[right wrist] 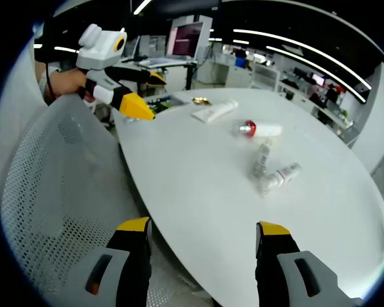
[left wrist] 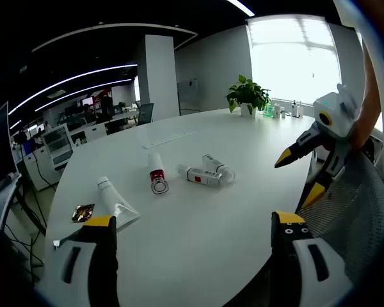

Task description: Arrange the skincare products in the storage area until every visible bottle or jar stands upright without overlapping.

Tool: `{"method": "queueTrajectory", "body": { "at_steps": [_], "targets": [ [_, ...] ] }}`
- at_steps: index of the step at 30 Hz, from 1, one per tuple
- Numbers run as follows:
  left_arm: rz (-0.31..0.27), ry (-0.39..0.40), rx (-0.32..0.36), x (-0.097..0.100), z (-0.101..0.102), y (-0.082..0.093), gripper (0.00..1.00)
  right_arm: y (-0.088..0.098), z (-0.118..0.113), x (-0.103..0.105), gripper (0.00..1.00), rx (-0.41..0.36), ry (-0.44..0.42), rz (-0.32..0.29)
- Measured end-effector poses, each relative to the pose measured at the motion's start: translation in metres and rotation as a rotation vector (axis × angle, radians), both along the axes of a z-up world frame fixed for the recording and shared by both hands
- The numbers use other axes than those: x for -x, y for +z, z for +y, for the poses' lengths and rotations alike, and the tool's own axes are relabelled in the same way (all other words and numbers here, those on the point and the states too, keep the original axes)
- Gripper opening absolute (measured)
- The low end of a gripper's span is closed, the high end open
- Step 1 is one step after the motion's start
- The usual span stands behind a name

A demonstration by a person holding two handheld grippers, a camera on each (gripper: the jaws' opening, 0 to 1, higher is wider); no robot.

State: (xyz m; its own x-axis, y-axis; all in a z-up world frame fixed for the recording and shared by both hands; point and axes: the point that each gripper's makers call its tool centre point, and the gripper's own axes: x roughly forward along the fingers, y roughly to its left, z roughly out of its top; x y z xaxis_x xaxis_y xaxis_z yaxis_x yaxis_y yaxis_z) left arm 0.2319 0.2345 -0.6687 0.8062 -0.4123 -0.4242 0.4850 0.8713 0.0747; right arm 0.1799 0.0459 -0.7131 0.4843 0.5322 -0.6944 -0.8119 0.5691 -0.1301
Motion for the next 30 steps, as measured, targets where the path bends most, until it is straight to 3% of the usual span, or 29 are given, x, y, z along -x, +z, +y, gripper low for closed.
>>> {"method": "queueTrajectory", "body": {
  "at_steps": [11, 15, 21, 26, 29, 30],
  "targets": [
    [-0.013, -0.033, -0.012, 0.001, -0.005, 0.002, 0.93, 0.001, -0.002, -0.004, 0.68, 0.012, 0.004, -0.003],
    [-0.027, -0.039, -0.025, 0.001, -0.005, 0.003, 0.92, 0.014, -0.009, -0.023, 0.71, -0.031, -0.088, 0.004],
    [-0.028, -0.053, -0.036, 0.002, -0.007, 0.002, 0.92, 0.071, 0.014, -0.080, 0.72, -0.102, -0.045, -0.126],
    [-0.032, -0.039, -0.036, 0.000, -0.004, 0.003, 0.91, 0.114, 0.041, -0.131, 0.71, -0.174, -0.045, -0.173],
    [-0.035, -0.026, -0.030, 0.000, -0.002, 0.004, 0.91, 0.141, 0.064, -0.158, 0.71, -0.180, 0.031, -0.236],
    [-0.035, -0.025, -0.030, 0.000, -0.002, 0.004, 0.91, 0.150, 0.076, -0.165, 0.71, -0.172, 0.091, -0.251]
  ]
}}
